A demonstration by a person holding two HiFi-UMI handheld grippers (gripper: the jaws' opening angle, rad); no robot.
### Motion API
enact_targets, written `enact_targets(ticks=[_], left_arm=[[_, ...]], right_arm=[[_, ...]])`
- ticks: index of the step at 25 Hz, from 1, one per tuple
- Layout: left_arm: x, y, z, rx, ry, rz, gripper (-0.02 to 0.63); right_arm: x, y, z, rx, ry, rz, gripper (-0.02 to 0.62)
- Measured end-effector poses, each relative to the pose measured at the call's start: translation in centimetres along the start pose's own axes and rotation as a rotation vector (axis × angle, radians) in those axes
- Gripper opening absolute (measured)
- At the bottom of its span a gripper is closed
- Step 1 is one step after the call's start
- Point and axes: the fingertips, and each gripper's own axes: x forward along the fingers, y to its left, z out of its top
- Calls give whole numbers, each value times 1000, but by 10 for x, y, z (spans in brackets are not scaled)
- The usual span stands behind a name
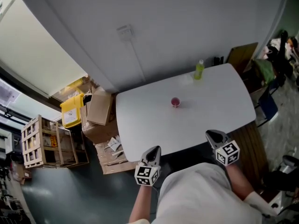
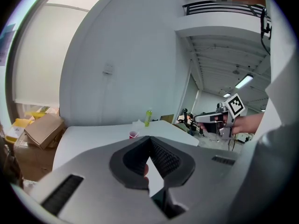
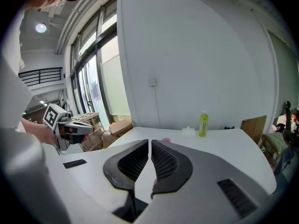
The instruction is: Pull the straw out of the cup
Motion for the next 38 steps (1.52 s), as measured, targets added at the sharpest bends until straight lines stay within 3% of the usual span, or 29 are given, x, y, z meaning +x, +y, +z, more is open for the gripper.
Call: enact_targets(ticks=[9, 17, 31, 35, 38], left_arm=[[6, 16, 3, -39, 3, 48, 2], [13, 34, 11, -91, -5, 135, 2], [54, 34, 4, -172, 4, 203, 2], [63, 34, 4, -192, 16, 218, 2], [68, 39, 5, -202, 3, 236, 2]], right_arm=[[35, -9, 15, 6, 38, 60, 41], [91, -24, 24, -83, 120, 155, 41], [183, -43, 10, -388, 289, 326, 44], [207, -39, -4, -470, 324, 374, 105], [224, -34, -14, -546, 336, 399, 117]])
